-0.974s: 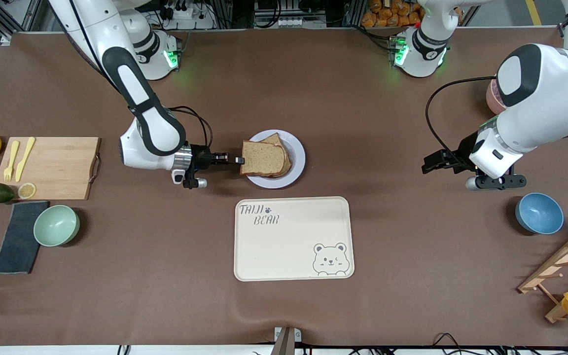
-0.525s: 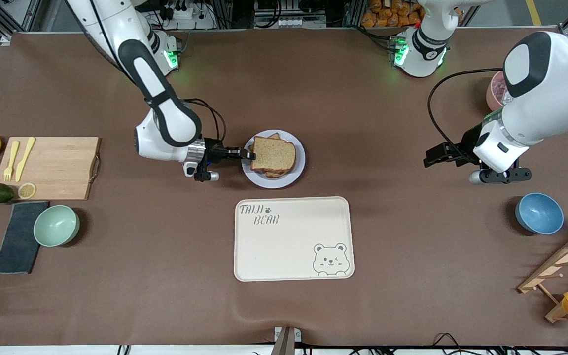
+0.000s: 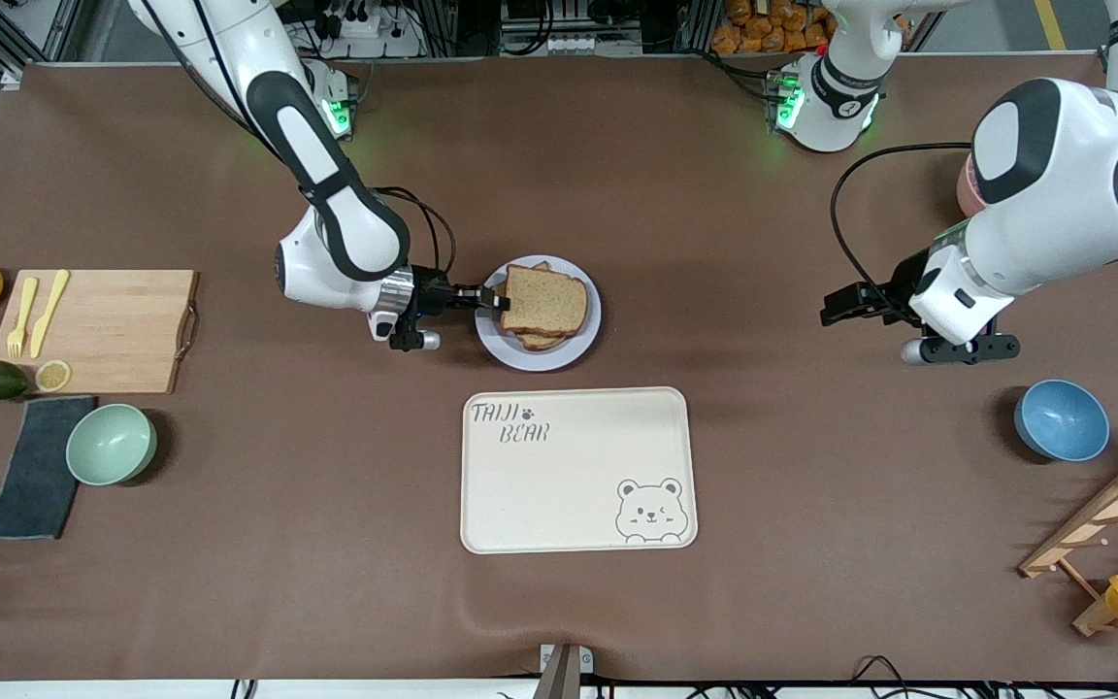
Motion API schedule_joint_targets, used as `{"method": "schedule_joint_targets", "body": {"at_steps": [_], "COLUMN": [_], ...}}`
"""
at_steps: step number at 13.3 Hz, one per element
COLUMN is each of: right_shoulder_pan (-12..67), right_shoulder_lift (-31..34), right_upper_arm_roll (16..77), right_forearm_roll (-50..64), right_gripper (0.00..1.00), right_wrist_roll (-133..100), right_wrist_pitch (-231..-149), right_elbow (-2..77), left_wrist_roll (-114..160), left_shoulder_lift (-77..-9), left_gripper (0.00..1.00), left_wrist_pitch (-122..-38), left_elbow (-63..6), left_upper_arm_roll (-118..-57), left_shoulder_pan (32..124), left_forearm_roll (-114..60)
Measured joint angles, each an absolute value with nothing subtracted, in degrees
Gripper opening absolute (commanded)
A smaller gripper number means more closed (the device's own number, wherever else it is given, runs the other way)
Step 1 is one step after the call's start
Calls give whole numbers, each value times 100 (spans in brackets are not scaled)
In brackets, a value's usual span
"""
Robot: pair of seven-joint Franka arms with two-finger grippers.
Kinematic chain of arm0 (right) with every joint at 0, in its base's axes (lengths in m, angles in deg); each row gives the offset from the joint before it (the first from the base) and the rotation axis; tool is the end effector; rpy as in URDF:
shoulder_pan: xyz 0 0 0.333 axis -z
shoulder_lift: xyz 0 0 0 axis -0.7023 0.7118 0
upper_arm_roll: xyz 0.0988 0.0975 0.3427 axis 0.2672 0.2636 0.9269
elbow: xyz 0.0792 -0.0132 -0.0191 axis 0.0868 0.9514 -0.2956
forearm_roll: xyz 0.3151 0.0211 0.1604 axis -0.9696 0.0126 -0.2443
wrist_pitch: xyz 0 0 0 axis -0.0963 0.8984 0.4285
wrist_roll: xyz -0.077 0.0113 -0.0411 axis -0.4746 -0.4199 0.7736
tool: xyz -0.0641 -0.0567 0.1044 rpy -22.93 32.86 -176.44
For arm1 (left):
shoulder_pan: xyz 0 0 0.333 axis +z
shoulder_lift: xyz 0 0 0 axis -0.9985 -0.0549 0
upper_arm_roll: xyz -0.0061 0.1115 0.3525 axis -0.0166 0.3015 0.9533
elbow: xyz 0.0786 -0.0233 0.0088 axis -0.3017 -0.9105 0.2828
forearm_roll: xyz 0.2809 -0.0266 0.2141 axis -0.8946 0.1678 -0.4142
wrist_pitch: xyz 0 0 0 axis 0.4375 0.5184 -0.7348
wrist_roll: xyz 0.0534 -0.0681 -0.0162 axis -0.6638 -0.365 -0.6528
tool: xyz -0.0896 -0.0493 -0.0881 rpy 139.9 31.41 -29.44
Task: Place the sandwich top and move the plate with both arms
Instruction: 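Lower the bread slice onto the egg toast with the right gripper, then open and withdraw the right gripper while the left gripper reaches the plate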
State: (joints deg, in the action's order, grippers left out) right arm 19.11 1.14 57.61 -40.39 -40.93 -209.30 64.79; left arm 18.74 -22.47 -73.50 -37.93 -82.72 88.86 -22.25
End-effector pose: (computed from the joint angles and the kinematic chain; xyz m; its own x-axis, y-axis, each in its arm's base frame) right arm 0.4515 0.3111 0.2523 0.9605 -0.0707 -0.2693 -0.2541 -0.6179 -0.7441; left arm 0.5286 -0.1247 0.4963 0.9918 0.0642 -0.1109 0.0871 -0.9725 0.2161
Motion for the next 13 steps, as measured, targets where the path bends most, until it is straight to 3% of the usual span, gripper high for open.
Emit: {"method": "schedule_joint_targets", "body": {"at_steps": [2,3,5,6,7,10,13], "right_shoulder_pan": [1911,1911,1911,1911,1911,1911,1939], "right_shoulder_lift": [114,114,114,113,113,109,93], "right_upper_arm_roll": [5758,5749,5733,5733,5731,5728,5672], "right_forearm_roll": [-4041,-4043,-4048,-4051,-4054,-4061,-4069], "right_gripper": [2,15,21,36,41,51,53], "right_wrist_roll": [-4093,-4092,-4091,-4091,-4090,-4089,-4086], "right_wrist_pitch": [-20930,-20930,-20929,-20929,-20929,-20929,-20929], "right_elbow": [6482,6483,6485,6485,6485,6485,6485], "left_wrist_roll": [1841,1815,1805,1805,1805,1630,1525], "left_shoulder_lift": [-2294,-2319,-2351,-2358,-2360,-2359,-2360], "left_gripper": [100,100,100,100,100,100,100], "left_wrist_pitch": [-7355,-7357,-7367,-7367,-7367,-7367,-7367], "left_elbow": [-3782,-3775,-3756,-3747,-3739,-3698,-3670], "left_upper_arm_roll": [-8285,-8289,-8293,-8302,-8328,-8427,-8454], "left_shoulder_pan": [8770,8712,8639,8625,8613,8526,8496], "left_forearm_roll": [-2225,-2225,-2225,-2225,-2225,-2222,-2222]}}
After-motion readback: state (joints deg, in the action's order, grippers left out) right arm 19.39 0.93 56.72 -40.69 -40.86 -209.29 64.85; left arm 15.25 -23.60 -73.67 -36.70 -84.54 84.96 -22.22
